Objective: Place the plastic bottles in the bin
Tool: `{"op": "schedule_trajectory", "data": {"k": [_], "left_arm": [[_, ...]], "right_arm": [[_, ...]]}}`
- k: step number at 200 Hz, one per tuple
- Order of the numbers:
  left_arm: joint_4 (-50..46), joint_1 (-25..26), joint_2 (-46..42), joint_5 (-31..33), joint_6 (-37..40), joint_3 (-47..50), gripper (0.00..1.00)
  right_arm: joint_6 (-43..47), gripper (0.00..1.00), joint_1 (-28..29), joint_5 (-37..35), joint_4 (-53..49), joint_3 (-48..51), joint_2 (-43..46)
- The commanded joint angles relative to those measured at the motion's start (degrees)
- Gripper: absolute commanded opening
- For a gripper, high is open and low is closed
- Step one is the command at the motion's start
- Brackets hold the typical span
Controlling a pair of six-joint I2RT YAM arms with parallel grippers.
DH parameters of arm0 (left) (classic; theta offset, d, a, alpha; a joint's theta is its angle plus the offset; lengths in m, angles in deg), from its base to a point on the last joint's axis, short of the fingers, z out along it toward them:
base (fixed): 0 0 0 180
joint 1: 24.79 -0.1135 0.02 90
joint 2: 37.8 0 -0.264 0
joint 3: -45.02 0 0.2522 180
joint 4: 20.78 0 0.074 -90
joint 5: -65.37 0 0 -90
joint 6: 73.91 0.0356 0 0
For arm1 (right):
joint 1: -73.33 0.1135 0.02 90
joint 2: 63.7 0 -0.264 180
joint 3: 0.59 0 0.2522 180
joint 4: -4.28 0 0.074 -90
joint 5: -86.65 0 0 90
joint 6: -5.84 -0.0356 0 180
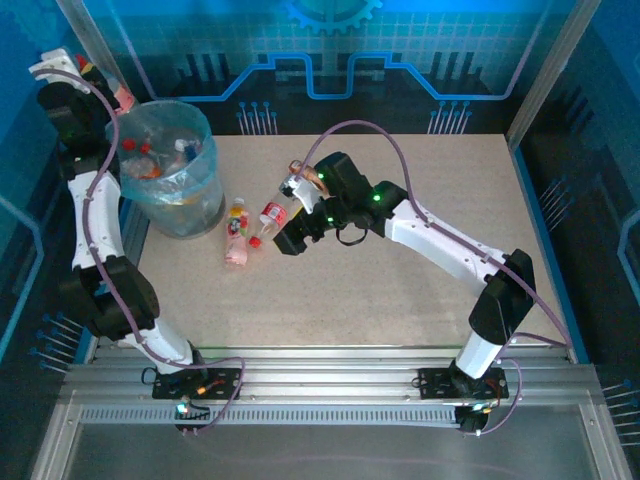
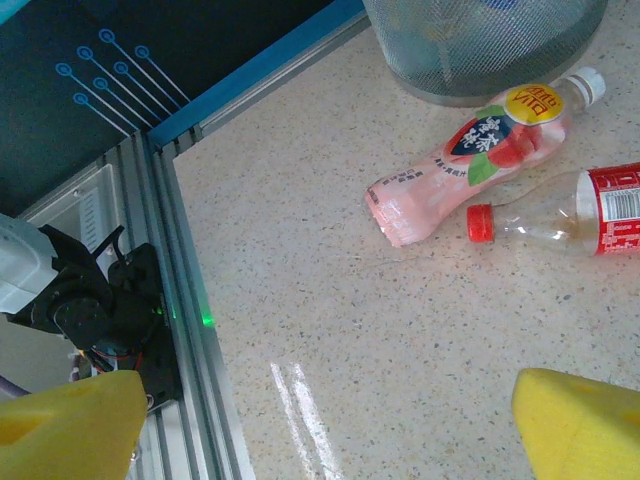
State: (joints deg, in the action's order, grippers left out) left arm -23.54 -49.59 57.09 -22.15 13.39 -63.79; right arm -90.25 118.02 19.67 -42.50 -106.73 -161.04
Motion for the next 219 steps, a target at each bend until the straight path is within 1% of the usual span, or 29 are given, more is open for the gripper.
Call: {"op": "schedule_trajectory", "data": {"k": [1,33,69,91,173,198,219], "left_arm": [[1.3,1.7,0.6,-2.5,4.9,3.3,0.0],[2.8,3.6,1.6,-2.3,12.1,9.1,0.0],[4.0,4.0,2.4,-2.3,14.1,13.4,0.0],[3.4,4.0,3.0,-2.3,14.1,15.0,0.0],[-8.4,4.3,5.3,-2.8,15.8,15.2,0.0],[-13.1,4.3,6.6,-1.6,15.7,13.4,0.0],[-16.8,4.5,7.9,-2.4,16.4,11.7,0.0]], "right_arm": [[-0.8,0.95,1.1,1.2,-0.6,-1.2,-0.9],[-0.7,0.95,1.2,1.5,-1.2,-1.8,-1.4],[-0.8,0.95,1.5,1.3,-1.2,-1.7,-1.7],[-0.9,0.95,1.6,1.1,-1.2,-1.7,-2.0],[-0.3,0.95,1.7,1.1,-1.5,-2.1,-2.6],[0.0,0.94,1.8,1.1,-1.7,-2.1,-2.6],[0.4,0.95,1.7,1.1,-1.9,-1.9,-2.6]]}}
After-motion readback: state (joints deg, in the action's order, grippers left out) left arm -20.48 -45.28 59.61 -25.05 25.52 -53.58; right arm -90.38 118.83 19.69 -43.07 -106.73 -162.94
